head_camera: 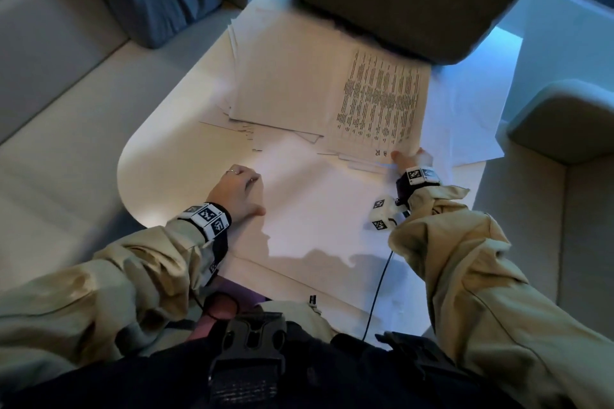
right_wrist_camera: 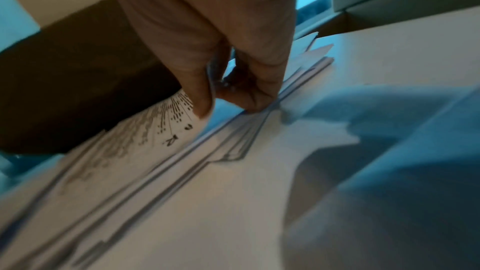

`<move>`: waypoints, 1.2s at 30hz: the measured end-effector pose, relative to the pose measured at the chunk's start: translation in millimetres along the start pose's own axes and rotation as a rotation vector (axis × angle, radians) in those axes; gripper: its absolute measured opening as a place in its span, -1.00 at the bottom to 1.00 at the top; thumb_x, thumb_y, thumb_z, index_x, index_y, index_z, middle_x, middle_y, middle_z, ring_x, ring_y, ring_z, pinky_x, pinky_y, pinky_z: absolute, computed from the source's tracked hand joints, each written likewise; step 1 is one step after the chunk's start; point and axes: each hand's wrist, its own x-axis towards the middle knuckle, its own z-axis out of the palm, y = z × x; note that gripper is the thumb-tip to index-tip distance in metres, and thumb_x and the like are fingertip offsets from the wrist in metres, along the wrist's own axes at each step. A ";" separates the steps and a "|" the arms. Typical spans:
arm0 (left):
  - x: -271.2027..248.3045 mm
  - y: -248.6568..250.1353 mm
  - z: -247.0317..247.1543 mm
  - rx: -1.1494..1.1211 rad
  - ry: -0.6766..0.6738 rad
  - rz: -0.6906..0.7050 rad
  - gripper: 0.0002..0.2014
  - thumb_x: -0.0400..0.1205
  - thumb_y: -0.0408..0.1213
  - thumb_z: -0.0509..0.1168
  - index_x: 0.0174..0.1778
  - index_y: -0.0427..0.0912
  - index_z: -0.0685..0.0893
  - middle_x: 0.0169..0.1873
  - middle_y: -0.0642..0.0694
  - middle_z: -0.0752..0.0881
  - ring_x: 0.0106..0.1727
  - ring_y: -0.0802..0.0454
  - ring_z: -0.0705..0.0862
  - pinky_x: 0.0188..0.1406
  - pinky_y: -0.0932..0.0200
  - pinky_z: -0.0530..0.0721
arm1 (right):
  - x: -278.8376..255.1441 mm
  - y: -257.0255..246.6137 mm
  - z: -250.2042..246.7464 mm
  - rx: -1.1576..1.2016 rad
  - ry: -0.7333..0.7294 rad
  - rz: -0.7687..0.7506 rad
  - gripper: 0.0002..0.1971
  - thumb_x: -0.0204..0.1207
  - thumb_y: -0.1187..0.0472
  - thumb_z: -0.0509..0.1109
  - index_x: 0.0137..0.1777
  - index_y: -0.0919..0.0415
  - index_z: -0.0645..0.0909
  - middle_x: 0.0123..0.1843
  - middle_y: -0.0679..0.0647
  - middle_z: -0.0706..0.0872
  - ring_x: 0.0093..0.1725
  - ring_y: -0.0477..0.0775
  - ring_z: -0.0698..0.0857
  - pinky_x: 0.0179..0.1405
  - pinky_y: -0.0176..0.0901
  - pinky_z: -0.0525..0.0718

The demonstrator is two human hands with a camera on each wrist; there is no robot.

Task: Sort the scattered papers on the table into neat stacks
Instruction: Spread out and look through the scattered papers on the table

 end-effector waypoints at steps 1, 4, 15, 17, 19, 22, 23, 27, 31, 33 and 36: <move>0.2 -0.1 -0.3 0.010 -0.009 -0.004 -0.20 0.23 -0.05 0.63 0.39 -0.14 0.52 0.32 -0.10 0.43 0.34 -0.09 0.47 0.37 0.08 0.43 | -1.8 0.6 -3.1 0.086 0.004 0.001 -0.61 0.48 0.20 0.41 0.30 0.30 0.60 0.11 0.19 0.73 0.06 0.22 0.73 0.11 -0.03 0.70; 1.3 0.2 -1.8 0.052 -0.029 -0.016 -0.19 0.24 0.00 0.61 0.40 -0.10 0.50 0.33 -0.08 0.41 0.35 -0.07 0.46 0.38 0.03 0.47 | -5.7 2.4 -18.1 0.289 0.102 0.006 -0.67 0.43 0.21 0.44 0.17 0.33 0.67 0.04 0.20 0.77 -0.03 0.16 0.74 0.07 0.01 0.74; 27.3 18.9 -30.8 0.023 0.036 -0.026 -0.69 0.51 -0.23 0.33 0.17 -0.14 0.67 0.19 -0.13 0.59 0.16 -0.13 0.63 0.20 0.03 0.63 | -62.4 26.6 -68.4 0.760 0.073 -0.112 -0.85 0.54 0.40 0.35 0.05 0.21 0.57 -0.13 0.11 0.70 -0.22 0.04 0.71 -0.37 -0.12 0.77; 45.1 20.9 -46.0 0.004 0.087 -0.047 -0.72 0.57 -0.29 0.23 0.16 -0.13 0.70 0.26 -0.20 0.62 0.23 -0.19 0.62 0.26 0.00 0.59 | -69.1 50.0 -63.0 0.630 0.003 -0.093 -0.73 0.55 0.41 0.35 0.22 0.21 0.54 -0.09 0.10 0.70 -0.25 -0.01 0.68 -0.45 -0.26 0.72; 62.5 21.6 -62.3 0.012 0.140 -0.071 -0.71 0.58 -0.34 0.22 0.19 -0.15 0.69 0.28 -0.27 0.62 0.24 -0.25 0.62 0.26 -0.06 0.60 | -76.7 74.6 -58.3 0.481 -0.067 -0.089 -0.71 0.54 0.38 0.38 0.24 0.22 0.56 0.05 0.19 0.72 -0.16 0.07 0.71 -0.30 -0.21 0.76; 82.7 22.9 -81.2 -0.028 0.227 -0.084 -0.71 0.56 -0.39 0.28 0.19 -0.17 0.69 0.29 -0.25 0.59 0.23 -0.24 0.62 0.29 -0.05 0.59 | -89.2 102.3 -54.7 0.320 -0.218 -0.097 -0.70 0.53 0.37 0.40 0.24 0.18 0.56 0.11 0.24 0.72 0.00 0.19 0.72 -0.02 0.07 0.74; 87.4 24.4 -84.9 -0.039 0.248 -0.084 -0.73 0.57 -0.38 0.28 0.17 -0.16 0.69 0.29 -0.23 0.59 0.21 -0.22 0.63 0.29 -0.04 0.59 | -94.6 106.7 -54.4 0.289 -0.248 -0.105 -0.68 0.54 0.39 0.39 0.27 0.17 0.55 0.05 0.19 0.72 -0.06 0.14 0.71 -0.09 0.02 0.71; 101.1 37.9 -87.8 -0.034 0.248 -0.047 -0.73 0.57 -0.39 0.28 0.17 -0.16 0.69 0.27 -0.21 0.60 0.20 -0.17 0.63 0.28 -0.03 0.59 | -99.6 125.2 -49.2 0.005 -0.274 -0.187 -0.69 0.49 0.31 0.43 0.23 0.17 0.56 0.01 0.12 0.72 -0.07 0.14 0.69 -0.04 0.06 0.70; 110.7 61.7 -70.5 0.089 0.055 0.108 -0.72 0.58 -0.32 0.29 0.21 -0.18 0.66 0.32 -0.20 0.55 0.32 -0.19 0.53 0.36 -0.07 0.52 | -97.1 124.0 -47.1 -0.292 -0.112 -0.281 -0.41 0.41 0.25 0.52 0.40 0.32 0.41 0.25 0.24 0.53 0.14 0.24 0.60 0.24 0.02 0.57; 115.9 72.7 -59.4 0.199 -0.030 0.221 -0.68 0.61 -0.22 0.28 0.27 -0.18 0.61 0.37 -0.17 0.51 0.37 -0.16 0.47 0.39 -0.04 0.44 | -94.7 117.5 -48.1 -0.384 -0.037 -0.367 -0.28 0.39 0.18 0.55 0.51 0.30 0.33 0.41 0.30 0.39 0.38 0.30 0.45 0.44 0.07 0.42; 126.0 84.9 -43.4 0.204 -0.055 0.296 -0.50 0.58 -0.04 0.35 0.37 -0.21 0.50 0.44 -0.17 0.43 0.44 -0.16 0.40 0.42 -0.03 0.38 | -88.4 115.6 -46.5 -0.546 -0.135 -0.313 -0.23 0.35 -0.05 0.56 0.54 0.07 0.35 0.59 0.13 0.23 0.54 0.20 0.27 0.49 0.20 0.38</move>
